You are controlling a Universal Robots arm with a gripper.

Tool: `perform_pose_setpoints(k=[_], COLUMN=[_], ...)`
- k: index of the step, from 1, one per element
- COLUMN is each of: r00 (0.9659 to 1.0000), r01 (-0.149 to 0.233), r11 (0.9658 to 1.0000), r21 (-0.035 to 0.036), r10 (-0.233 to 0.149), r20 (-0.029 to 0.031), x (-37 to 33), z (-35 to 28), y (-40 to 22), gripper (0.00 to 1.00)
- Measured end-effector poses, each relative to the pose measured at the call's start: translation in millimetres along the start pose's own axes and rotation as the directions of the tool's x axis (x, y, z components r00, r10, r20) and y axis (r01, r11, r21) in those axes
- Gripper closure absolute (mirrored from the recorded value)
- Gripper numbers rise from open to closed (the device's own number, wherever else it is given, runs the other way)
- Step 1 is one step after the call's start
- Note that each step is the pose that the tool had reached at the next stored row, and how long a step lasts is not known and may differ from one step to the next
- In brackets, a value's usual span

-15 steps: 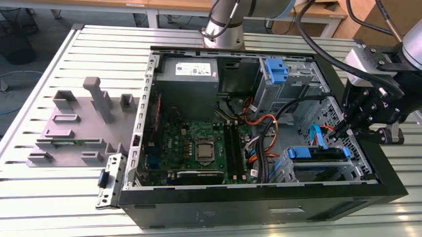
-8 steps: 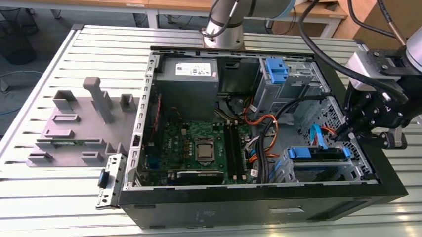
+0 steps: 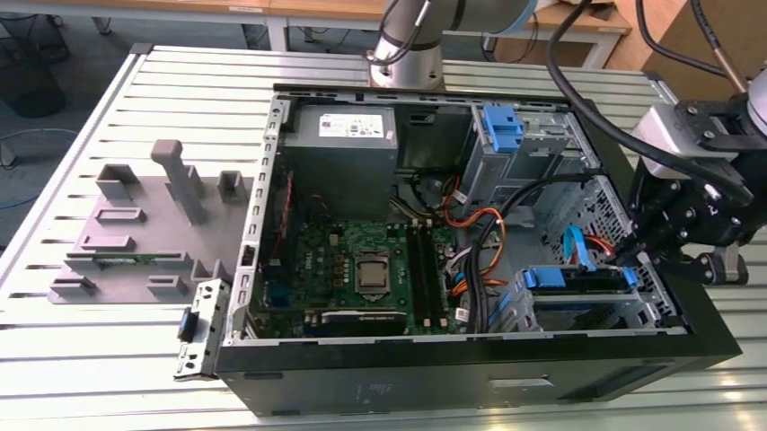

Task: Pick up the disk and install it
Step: 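Insert the second disk wire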

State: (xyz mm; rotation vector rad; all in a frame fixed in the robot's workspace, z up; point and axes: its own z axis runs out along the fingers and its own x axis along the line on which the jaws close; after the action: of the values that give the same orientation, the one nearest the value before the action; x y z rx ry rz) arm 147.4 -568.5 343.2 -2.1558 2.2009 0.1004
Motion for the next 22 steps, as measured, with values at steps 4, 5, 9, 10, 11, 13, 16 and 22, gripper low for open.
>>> perform_pose_setpoints(k=[4, 5, 9, 10, 11, 13, 16, 22], r00=[1.0000, 1.0000, 1.0000, 1.0000, 1.0000, 1.0000, 1.0000, 1.0000], r01=[0.000, 0.000, 0.000, 0.000, 0.001, 0.001, 0.001, 0.001], r11=[1.0000, 1.0000, 1.0000, 1.0000, 1.0000, 1.0000, 1.0000, 1.0000], r21=[0.0001, 0.0001, 0.0000, 0.0000, 0.0000, 0.0000, 0.0000, 0.0000], r10=[0.000, 0.000, 0.000, 0.000, -0.001, -0.001, -0.001, -0.001], r20=[-0.0001, -0.0001, 0.0000, 0.0002, 0.0001, 0.0001, -0.0001, -0.0012], x=[5.1, 5.9, 8.2, 8.6, 9.0, 9.5, 9.7, 9.7], z=[-0.5, -0.5, 0.3, 0.7, 0.9, 1.4, 1.5, 1.9], y=[0.6, 0.8, 1.5, 1.5, 1.5, 1.6, 1.7, 1.7], gripper=[0.84, 0.84, 0.84, 0.84, 0.84, 0.84, 0.84, 0.84])
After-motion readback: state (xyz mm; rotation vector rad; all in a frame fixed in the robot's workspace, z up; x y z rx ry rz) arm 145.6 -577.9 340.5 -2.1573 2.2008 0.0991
